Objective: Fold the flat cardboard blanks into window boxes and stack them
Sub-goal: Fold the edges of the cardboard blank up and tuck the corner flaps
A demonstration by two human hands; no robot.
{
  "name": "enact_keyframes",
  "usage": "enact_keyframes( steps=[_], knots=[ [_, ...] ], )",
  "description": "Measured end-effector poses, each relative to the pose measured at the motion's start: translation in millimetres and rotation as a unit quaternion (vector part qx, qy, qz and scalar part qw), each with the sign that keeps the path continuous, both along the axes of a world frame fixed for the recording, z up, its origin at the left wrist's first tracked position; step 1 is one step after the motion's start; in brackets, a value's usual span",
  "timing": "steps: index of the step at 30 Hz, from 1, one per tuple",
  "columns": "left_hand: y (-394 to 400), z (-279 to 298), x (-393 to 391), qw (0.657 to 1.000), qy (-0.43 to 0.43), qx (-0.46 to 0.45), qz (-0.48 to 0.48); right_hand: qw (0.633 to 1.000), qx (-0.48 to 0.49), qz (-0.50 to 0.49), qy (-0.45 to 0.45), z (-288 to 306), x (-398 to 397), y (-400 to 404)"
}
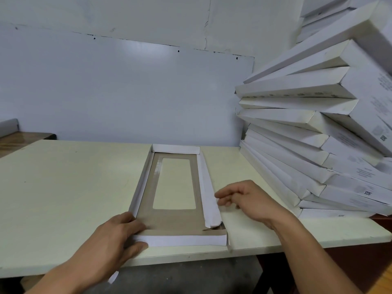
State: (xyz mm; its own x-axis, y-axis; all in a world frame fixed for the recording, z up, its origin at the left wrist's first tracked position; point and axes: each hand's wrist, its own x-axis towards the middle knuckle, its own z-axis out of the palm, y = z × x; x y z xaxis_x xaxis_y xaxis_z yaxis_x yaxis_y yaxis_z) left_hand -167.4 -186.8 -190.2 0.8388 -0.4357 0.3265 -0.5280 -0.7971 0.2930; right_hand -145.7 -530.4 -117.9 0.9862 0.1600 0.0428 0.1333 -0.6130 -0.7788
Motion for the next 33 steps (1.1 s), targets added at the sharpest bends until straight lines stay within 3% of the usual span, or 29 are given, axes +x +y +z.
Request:
enact_keyframes(
  steps=[2,4,6,10,16,33],
  knots=[
    [0,0,-1,1.000,0.000,0.002,0.001,0.984,-0.175,0.023,-0.002,-7,1,-12],
    [0,0,-1,1.000,0.001,-0.001,-0.002,0.960,-0.263,0.073,0.060,-15,0,-20],
    [0,1,-1,1.000,0.000,-0.006,-0.003,0.960,-0.244,0.104,0.091,-20,-4,-23],
    [-1,1,-1,1.000,0.001,-0.003,-0.001,0.961,-0.232,0.136,0.057,-27,-5,-13],
    [-1,1,-2,1.000,0.001,-0.002,0.000,0.940,-0.290,0.179,0.008,-31,3,-4],
    [-1,1,-2,1.000,0.001,-0.003,0.001,0.970,-0.110,0.187,0.109,-31,17,-31]
  ],
)
